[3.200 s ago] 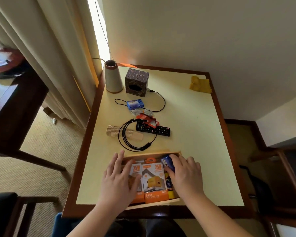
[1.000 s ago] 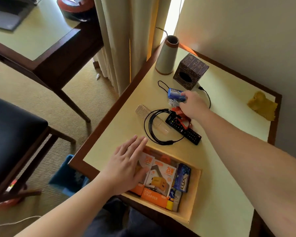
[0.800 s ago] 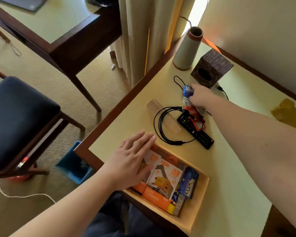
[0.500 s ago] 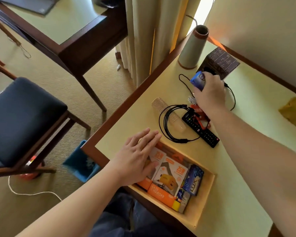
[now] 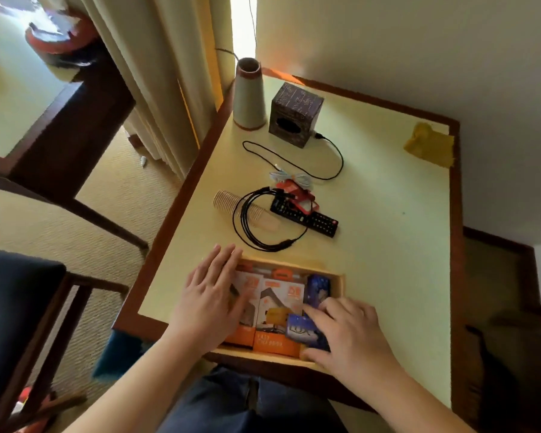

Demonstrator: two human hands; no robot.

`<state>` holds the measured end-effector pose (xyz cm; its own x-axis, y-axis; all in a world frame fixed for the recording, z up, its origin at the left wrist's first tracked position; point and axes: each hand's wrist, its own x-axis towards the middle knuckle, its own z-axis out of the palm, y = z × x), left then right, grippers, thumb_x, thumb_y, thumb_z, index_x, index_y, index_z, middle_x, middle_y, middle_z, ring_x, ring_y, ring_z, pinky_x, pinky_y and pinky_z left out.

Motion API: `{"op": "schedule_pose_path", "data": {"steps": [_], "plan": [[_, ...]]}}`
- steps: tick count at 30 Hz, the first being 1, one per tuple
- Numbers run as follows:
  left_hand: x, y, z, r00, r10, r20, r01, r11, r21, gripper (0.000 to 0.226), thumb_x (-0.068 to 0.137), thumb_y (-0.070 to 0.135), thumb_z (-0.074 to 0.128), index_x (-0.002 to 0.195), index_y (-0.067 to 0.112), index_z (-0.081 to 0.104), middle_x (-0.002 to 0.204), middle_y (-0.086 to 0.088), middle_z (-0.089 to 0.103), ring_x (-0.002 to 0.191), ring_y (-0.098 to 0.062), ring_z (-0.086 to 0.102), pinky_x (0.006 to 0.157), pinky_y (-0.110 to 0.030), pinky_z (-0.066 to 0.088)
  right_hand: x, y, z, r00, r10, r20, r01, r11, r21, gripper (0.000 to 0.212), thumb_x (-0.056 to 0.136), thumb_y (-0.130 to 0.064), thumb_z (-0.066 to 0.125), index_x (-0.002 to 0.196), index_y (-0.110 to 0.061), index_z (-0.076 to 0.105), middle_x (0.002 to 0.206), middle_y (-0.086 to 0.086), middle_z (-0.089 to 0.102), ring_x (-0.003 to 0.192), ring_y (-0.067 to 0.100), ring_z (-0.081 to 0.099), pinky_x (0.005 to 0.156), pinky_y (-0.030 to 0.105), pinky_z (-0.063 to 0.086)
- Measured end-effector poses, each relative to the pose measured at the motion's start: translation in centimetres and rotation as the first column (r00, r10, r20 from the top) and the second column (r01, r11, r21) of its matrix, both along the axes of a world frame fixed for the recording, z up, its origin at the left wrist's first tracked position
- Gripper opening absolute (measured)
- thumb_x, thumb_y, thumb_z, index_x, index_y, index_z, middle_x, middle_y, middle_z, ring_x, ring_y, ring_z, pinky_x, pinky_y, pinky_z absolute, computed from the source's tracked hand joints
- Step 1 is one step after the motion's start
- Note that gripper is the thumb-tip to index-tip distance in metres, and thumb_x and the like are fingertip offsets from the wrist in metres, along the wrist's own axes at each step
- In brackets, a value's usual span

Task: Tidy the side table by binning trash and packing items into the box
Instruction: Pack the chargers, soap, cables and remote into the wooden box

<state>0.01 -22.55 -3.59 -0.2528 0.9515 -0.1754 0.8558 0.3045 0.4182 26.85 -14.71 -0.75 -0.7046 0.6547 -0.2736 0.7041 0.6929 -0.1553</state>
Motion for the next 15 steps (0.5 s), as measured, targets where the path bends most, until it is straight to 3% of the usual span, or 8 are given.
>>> {"op": "schedule_pose_path", "data": {"steps": [2,6,10,15], "plan": [[0.0,0.1,0.0,1.000,-0.004,-0.014,0.004,1.000,-0.007,0.077,0.102,0.068,0.034,0.166,0.036,0.004,0.173,0.015,0.003,0.157,-0.006,-0.014,0.124,-0.038,-0.002,0.3,-0.3,0.1,1.000,0.007,0.003,-0.008,1.000,0.018,0.066,0.078,-0.073,0.065,0.132,-0.035,0.067,0.108,-0.014,0.065,0.101,0.016,0.061,0.088,0.043,0.052],[-0.2,0.2,0.1,1.000,-0.010,-0.013,0.010,1.000,-0.006,0.078,0.101,0.070,0.033,0.166,0.033,0.010,0.173,0.012,0.009,0.159,-0.009,-0.008,0.124,-0.039,0.003,0.1,-0.3,0.5,1.000,-0.031,0.006,0.031,0.999,-0.009,0.045,0.079,-0.056,0.079,0.119,-0.036,0.074,0.106,-0.018,0.069,0.103,0.012,0.062,0.095,0.046,0.050],[-0.1,0.6,0.3,1.000,0.005,-0.009,-0.005,1.000,0.015,0.075,0.102,0.068,0.034,0.165,0.030,0.018,0.172,0.009,0.018,0.159,-0.011,-0.002,0.125,-0.039,0.007,-0.8,-0.1,0.9,0.998,-0.043,0.039,0.044,0.999,-0.031,0.048,0.071,-0.052,0.088,0.115,-0.037,0.074,0.105,-0.011,0.069,0.101,0.016,0.063,0.092,0.047,0.054],[0.0,0.5,-0.1,1.000,0.020,0.007,-0.020,1.000,0.012,0.074,0.103,0.068,0.033,0.165,0.029,0.017,0.171,0.008,0.019,0.157,-0.012,-0.003,0.123,-0.037,0.007,-1.5,0.2,1.3,0.992,-0.027,0.124,0.038,0.995,-0.087,0.031,0.083,-0.050,0.077,0.111,-0.036,0.075,0.110,-0.010,0.070,0.109,0.018,0.060,0.107,0.056,0.044]]}}
